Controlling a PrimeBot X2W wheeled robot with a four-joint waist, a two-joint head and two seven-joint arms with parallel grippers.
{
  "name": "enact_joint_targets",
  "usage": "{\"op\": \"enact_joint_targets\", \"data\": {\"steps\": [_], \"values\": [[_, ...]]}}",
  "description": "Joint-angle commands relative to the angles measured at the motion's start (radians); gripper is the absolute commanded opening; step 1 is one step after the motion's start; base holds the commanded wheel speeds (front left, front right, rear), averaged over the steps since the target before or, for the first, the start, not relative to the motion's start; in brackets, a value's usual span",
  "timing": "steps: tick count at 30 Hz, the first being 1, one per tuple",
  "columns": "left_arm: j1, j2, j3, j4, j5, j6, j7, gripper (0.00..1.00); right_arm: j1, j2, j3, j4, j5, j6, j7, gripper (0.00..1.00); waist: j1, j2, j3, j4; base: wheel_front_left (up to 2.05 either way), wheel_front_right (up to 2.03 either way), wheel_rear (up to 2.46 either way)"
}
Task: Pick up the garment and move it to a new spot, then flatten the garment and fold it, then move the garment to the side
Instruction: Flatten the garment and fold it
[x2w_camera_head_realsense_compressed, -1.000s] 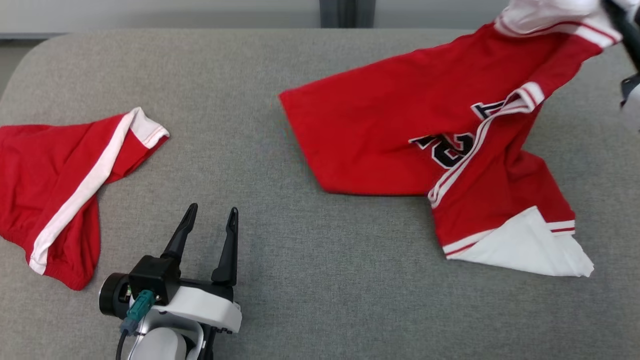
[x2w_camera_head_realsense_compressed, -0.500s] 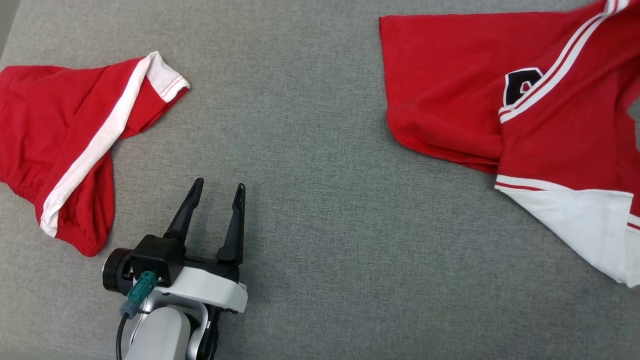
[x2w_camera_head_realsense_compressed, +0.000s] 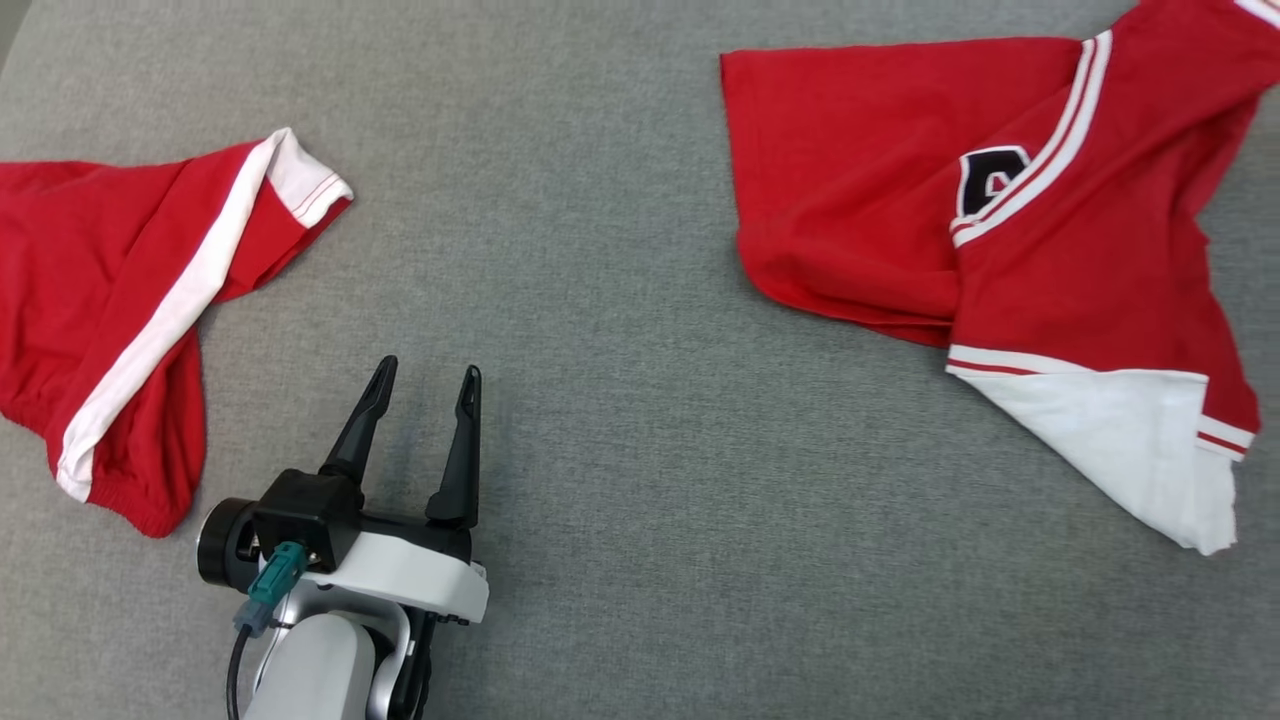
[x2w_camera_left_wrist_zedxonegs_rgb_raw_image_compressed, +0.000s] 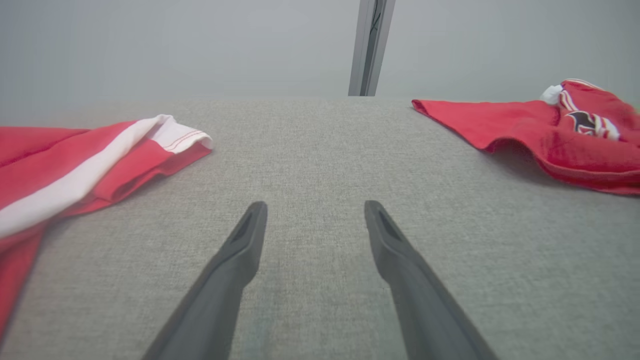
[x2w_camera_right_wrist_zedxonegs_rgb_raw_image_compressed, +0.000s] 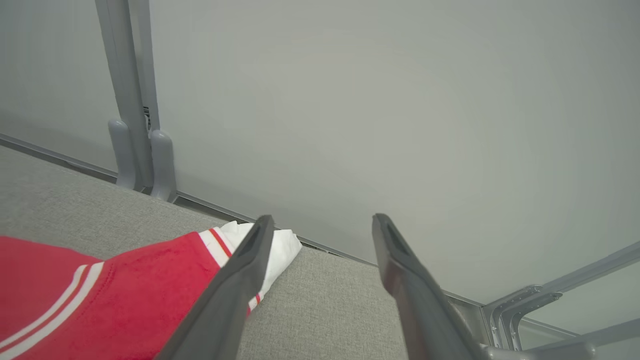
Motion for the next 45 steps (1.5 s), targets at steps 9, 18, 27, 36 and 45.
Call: {"op": "enact_joint_targets", "data": {"steps": [9,18,27,36,45], "values": [[0.014,0.005,0.036,-0.013,0.005,0.011,0.0,1.0,0.12,0.044,-0.003,-0.165,0.019,0.0,-0.089,1.0,0.0,0.0,-0.115,-0.084,0.0,0.0,0.0],[0.032,0.005,0.099,-0.074,0.013,0.013,0.0,1.0,0.417,0.041,-0.25,-0.551,-0.132,0.0,-0.086,1.0,0.0,0.0,-0.223,-0.144,0.0,0.0,0.0],[0.086,0.005,0.112,-0.103,-0.006,0.029,0.0,1.0,0.797,0.145,-0.484,-0.819,-0.342,0.0,-0.086,1.0,0.0,0.0,-0.312,-0.171,0.0,0.0,0.0],[0.17,0.005,0.127,-0.066,-0.007,0.02,0.0,1.0,1.106,0.302,-0.622,-0.918,-0.425,0.0,-0.087,1.0,0.0,0.0,-0.381,-0.202,0.0,0.0,0.0],[0.184,0.005,0.106,-0.042,-0.003,0.008,0.0,1.0,1.165,0.339,-0.656,-0.878,-0.461,0.0,-0.087,1.0,0.0,0.0,-0.387,-0.186,0.0,0.0,0.0]]}}
